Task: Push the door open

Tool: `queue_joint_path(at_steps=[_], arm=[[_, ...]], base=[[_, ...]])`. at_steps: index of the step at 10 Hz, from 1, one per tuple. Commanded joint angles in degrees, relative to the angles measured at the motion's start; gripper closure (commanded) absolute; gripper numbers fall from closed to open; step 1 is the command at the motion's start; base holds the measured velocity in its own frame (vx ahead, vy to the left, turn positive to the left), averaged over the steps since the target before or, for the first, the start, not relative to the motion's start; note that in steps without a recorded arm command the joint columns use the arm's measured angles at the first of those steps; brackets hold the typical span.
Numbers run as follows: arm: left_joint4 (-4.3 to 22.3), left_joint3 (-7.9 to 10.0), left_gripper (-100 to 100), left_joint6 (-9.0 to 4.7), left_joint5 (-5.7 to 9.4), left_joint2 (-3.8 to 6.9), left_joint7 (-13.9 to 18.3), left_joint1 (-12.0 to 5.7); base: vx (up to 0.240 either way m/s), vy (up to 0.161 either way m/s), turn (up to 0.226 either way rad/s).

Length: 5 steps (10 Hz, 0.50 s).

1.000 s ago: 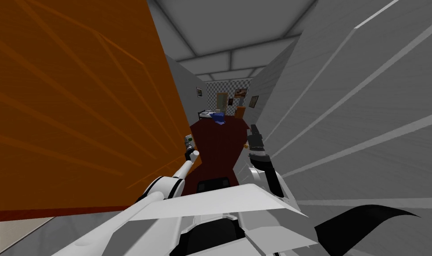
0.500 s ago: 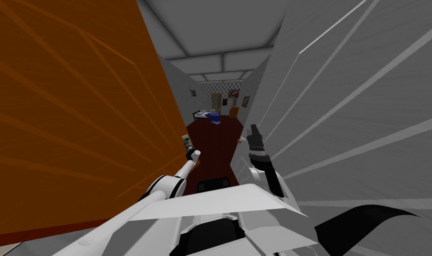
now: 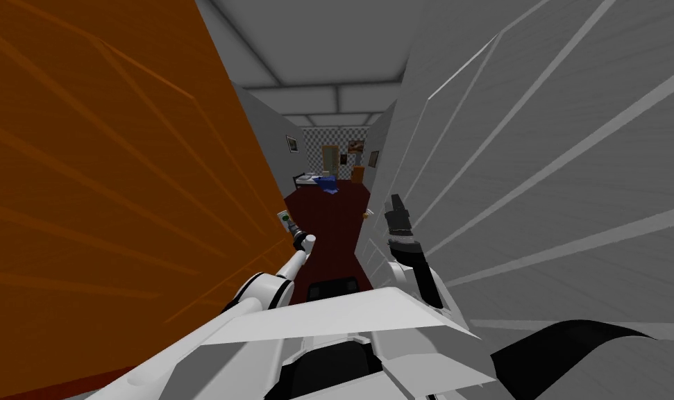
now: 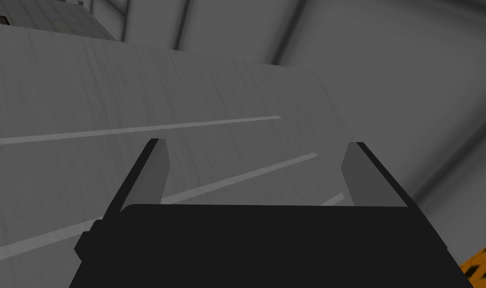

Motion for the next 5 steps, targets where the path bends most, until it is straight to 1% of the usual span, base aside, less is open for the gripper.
queue_joint_path(at_steps=[1,2,3,4,5], arm=[[0.34,-0.48,-100,-1.69,1.60,-1.04,-0.78,-0.22],[0.23,-0.30,-100,-0.94,1.01,-0.56,-0.40,-0.12],[0.36,-0.14,-100,-0.76,0.93,1.03,-0.22,-0.13],[0.45,0.05,-100,-0.39,0.76,2.14,0.04,-0.13],[0.45,0.05,-100,-0.39,0.76,2.14,0.04,-0.13]], base=[[-0.064,-0.033,-0.147],[-0.028,-0.015,-0.018],[0.049,0.062,0.030],[0.113,0.139,0.023],[0.102,0.112,0.002]])
